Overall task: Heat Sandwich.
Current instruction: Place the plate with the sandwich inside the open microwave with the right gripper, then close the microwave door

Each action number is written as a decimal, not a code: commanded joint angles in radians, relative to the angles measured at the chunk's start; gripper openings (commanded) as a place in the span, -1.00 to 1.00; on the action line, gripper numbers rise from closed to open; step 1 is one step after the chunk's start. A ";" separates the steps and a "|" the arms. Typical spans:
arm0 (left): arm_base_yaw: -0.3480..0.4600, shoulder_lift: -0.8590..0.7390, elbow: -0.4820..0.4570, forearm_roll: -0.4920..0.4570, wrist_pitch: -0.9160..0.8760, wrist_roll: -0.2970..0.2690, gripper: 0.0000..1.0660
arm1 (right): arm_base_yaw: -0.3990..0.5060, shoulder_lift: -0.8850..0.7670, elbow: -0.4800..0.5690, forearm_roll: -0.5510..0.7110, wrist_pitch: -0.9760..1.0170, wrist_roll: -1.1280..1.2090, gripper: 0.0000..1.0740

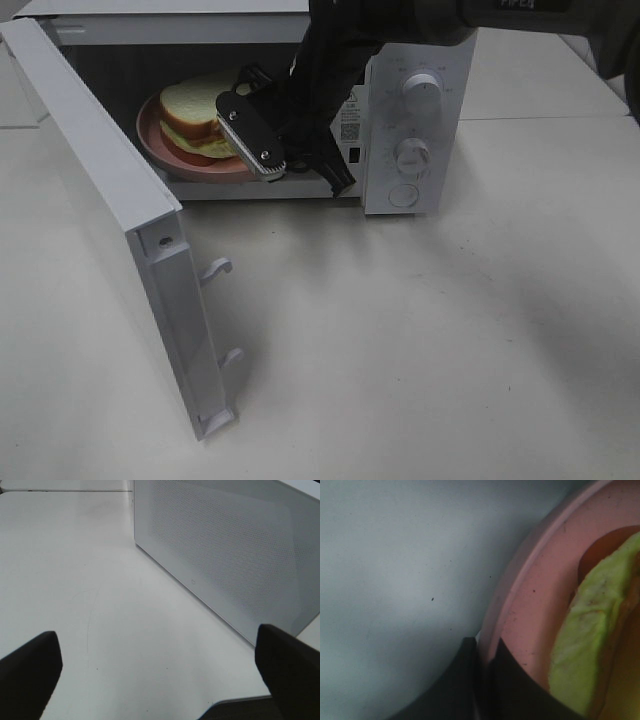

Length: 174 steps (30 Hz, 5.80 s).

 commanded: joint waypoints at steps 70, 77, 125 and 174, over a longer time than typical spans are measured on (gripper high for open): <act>-0.006 -0.021 0.000 -0.003 -0.012 -0.005 0.83 | 0.013 -0.017 0.040 -0.043 -0.106 0.305 0.47; -0.006 -0.021 0.000 -0.003 -0.012 -0.005 0.83 | 0.013 -0.104 0.164 -0.043 -0.150 0.336 0.46; -0.006 -0.021 0.000 -0.003 -0.012 -0.005 0.83 | 0.013 -0.810 1.137 -0.043 -0.491 0.672 0.42; -0.006 -0.021 0.000 -0.003 -0.012 -0.005 0.83 | 0.013 -1.601 1.292 -0.046 0.260 1.665 0.42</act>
